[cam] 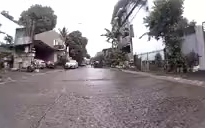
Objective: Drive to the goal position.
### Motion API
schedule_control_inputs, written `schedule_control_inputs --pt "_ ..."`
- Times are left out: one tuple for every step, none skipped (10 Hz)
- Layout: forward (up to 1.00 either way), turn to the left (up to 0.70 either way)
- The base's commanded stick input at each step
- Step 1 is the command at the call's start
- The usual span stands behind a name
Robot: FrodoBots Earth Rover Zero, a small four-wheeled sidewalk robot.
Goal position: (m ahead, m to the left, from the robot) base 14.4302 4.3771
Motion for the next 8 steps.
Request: schedule_control_inputs --pt "1.0 0.0" --pt "1.0 0.0" --pt "1.0 0.0" --pt "1.0 0.0" --pt "1.0 0.0" --pt "1.0 0.0" --pt "1.0 0.0" --pt "1.0 0.0"
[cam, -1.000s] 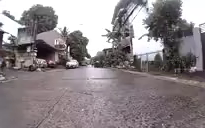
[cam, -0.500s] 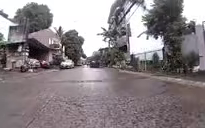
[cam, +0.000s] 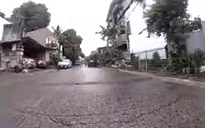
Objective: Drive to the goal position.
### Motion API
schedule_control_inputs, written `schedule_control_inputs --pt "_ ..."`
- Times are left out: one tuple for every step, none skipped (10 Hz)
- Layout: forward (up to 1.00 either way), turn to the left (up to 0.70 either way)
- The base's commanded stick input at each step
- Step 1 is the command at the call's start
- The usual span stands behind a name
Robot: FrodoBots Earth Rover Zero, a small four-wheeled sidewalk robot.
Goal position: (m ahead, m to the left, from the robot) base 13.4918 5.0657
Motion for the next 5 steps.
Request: schedule_control_inputs --pt "1.0 0.0" --pt "1.0 0.01" --pt "1.0 0.13" --pt "1.0 0.24" --pt "1.0 0.03"
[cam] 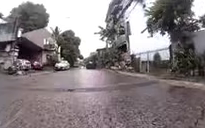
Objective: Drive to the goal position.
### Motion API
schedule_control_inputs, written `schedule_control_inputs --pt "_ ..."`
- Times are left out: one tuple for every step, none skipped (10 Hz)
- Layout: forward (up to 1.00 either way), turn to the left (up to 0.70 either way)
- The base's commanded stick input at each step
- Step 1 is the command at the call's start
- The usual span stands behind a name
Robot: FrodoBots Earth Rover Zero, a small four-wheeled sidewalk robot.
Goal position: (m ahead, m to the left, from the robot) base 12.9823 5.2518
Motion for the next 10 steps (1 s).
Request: schedule_control_inputs --pt "1.0 0.0" --pt "1.0 0.0" --pt "1.0 0.0" --pt "1.0 0.0" --pt "1.0 0.0" --pt "1.0 0.0" --pt "1.0 0.0" --pt "1.0 0.18" --pt "1.0 0.27" --pt "1.0 0.13"
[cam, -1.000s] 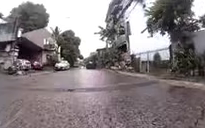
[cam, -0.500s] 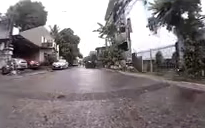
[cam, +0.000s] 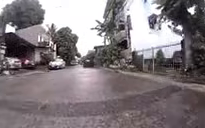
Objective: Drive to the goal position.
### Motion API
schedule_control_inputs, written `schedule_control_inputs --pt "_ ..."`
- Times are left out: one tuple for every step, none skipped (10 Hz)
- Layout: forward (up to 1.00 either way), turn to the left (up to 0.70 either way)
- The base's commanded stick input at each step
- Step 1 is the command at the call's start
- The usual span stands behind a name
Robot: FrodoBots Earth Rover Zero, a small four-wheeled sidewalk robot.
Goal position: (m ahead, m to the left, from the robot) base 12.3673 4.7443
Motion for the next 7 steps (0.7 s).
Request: schedule_control_inputs --pt "1.0 0.0" --pt "1.0 0.0" --pt "1.0 0.0" --pt "1.0 0.0" --pt "1.0 0.09" --pt "1.0 0.26" --pt "1.0 0.18"
